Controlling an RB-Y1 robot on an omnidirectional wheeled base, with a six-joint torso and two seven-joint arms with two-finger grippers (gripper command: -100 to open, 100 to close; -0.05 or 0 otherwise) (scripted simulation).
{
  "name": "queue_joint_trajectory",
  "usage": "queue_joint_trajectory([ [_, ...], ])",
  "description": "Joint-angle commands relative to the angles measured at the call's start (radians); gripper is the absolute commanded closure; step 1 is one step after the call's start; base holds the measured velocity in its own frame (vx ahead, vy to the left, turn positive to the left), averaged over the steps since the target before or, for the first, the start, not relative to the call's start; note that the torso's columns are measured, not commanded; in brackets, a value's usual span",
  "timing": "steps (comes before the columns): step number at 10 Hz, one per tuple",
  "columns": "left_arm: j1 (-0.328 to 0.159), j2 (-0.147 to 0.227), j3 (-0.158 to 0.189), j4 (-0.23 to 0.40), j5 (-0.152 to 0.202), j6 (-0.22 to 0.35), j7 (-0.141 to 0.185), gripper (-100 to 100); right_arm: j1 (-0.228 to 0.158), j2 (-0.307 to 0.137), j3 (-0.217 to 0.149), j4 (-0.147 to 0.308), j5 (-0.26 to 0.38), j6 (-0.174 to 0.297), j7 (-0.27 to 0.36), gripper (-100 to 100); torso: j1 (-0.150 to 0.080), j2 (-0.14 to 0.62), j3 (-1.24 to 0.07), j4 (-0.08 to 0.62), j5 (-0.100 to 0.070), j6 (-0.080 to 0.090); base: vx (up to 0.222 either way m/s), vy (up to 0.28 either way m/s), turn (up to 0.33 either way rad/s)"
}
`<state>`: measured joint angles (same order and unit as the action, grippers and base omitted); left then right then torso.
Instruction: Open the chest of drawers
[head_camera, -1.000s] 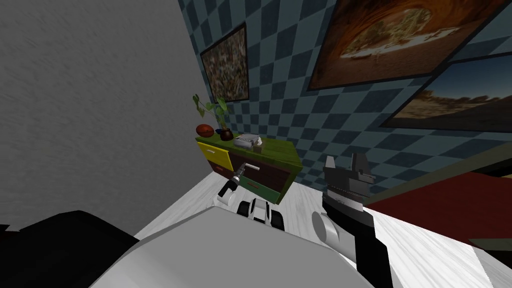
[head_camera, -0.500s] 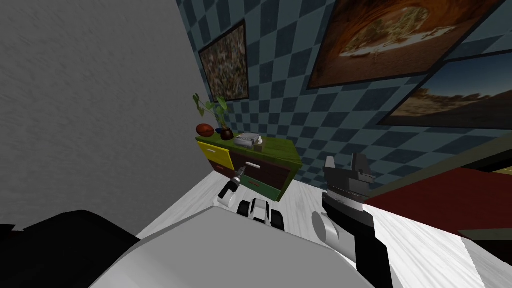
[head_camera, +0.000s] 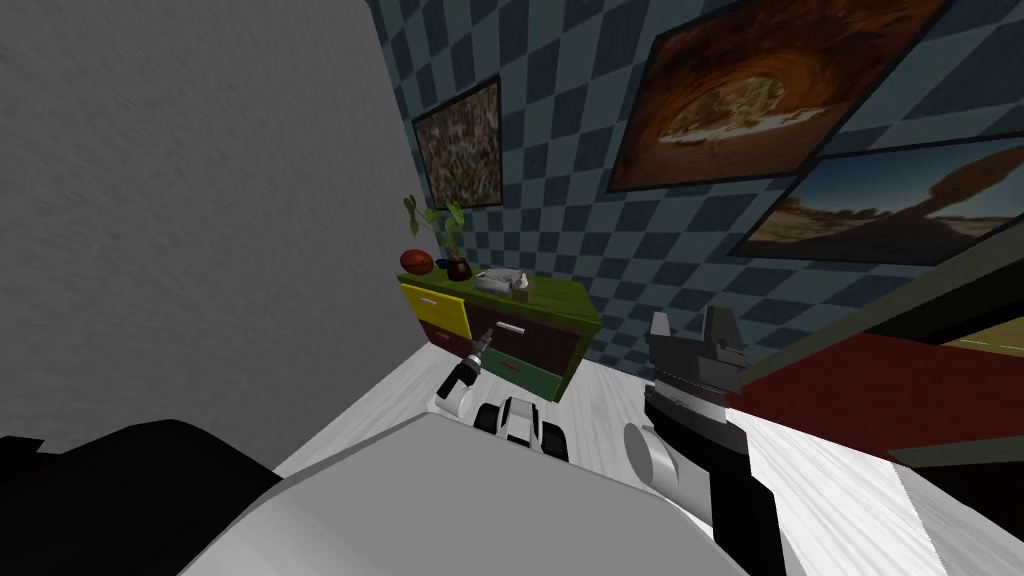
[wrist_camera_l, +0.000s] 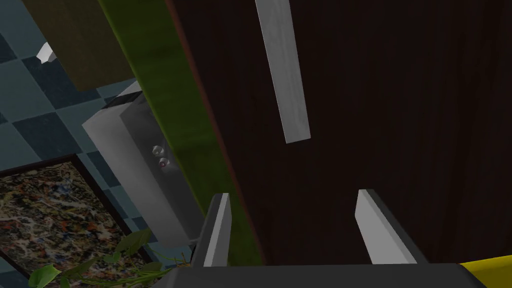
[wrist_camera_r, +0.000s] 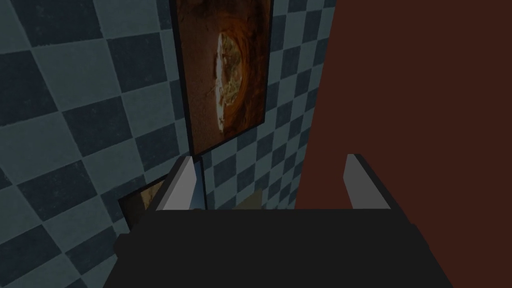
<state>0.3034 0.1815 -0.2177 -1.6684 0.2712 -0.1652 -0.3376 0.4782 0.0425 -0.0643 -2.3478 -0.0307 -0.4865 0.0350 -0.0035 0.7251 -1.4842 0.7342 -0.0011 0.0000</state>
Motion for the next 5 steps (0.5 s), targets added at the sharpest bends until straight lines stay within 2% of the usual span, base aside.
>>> queue_joint_trajectory([
  [1,-0.005,0.002,0.006,-0.011,0.004,0.04,0.0,-100,0.0,0.0,0.0,0.0,0.0,0.0,0.0,0,0.003,0.005,0.003,0.001,0.001,0.0,0.184,-0.031,-0.015],
  [2,-0.008,0.003,0.009,-0.015,0.006,0.059,0.0,-100,0.0,0.0,0.0,0.0,0.0,0.0,0.0,0,0.003,0.011,0.007,0.003,0.001,0.0,0.18,-0.034,-0.015],
  [4,-0.006,0.002,0.007,-0.015,0.005,0.05,-0.001,-100,0.0,0.0,0.0,0.0,0.0,0.0,0.0,0,0.005,0.02,0.012,0.006,0.001,0.0,0.052,-0.009,0.0],
  [5,-0.006,0.002,0.007,-0.015,0.005,0.05,-0.001,100,0.0,0.0,0.0,0.0,0.0,0.0,0.0,0,0.005,0.021,0.013,0.006,0.001,0.0,0.01,-0.001,0.0],
])
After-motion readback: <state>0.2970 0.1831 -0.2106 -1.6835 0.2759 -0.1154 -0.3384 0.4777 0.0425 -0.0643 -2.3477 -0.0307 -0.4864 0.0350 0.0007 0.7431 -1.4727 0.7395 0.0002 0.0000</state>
